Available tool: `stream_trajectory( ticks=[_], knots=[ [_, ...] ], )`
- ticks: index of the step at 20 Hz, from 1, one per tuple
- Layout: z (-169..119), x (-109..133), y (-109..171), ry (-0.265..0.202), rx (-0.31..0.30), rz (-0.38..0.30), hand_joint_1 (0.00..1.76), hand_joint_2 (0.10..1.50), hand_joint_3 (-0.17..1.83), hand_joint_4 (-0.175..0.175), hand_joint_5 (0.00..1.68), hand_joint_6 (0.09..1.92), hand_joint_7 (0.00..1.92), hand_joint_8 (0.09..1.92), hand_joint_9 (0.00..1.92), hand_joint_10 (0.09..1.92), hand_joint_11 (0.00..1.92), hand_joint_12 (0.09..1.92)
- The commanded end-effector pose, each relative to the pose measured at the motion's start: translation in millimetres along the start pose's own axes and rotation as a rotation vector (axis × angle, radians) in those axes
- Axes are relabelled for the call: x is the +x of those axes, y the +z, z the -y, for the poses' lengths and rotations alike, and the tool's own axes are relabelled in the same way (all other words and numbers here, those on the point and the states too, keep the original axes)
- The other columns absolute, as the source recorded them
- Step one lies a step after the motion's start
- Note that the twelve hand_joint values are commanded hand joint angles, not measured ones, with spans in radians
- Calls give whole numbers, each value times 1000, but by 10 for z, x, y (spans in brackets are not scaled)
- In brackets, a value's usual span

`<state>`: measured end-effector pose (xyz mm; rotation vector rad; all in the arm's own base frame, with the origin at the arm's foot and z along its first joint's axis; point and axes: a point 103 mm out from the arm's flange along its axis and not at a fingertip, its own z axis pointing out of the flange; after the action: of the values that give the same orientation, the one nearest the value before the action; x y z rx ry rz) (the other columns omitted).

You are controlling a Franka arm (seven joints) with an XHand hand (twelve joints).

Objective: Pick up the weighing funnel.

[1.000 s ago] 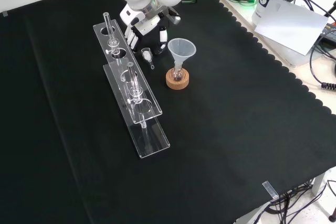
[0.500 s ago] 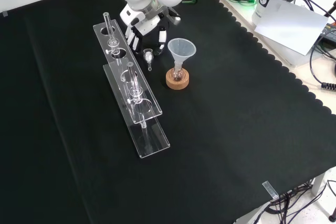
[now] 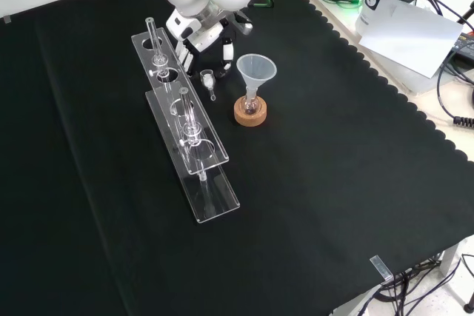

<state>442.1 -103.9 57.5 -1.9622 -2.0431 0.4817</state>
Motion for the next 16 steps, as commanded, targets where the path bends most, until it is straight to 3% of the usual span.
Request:
stream_trajectory(
  ticks=[1,8,16],
  knots=[
    [26,27,27,3,8,-7,988,555,758,-46,463,848,389,740,701,545,585,1227],
    [34,108,7,-11,-30,-8,968,532,764,-56,405,734,360,757,660,599,558,1247],
    [6,119,-11,-10,-42,7,957,541,757,-32,552,787,381,764,677,614,572,1247]
  ],
)
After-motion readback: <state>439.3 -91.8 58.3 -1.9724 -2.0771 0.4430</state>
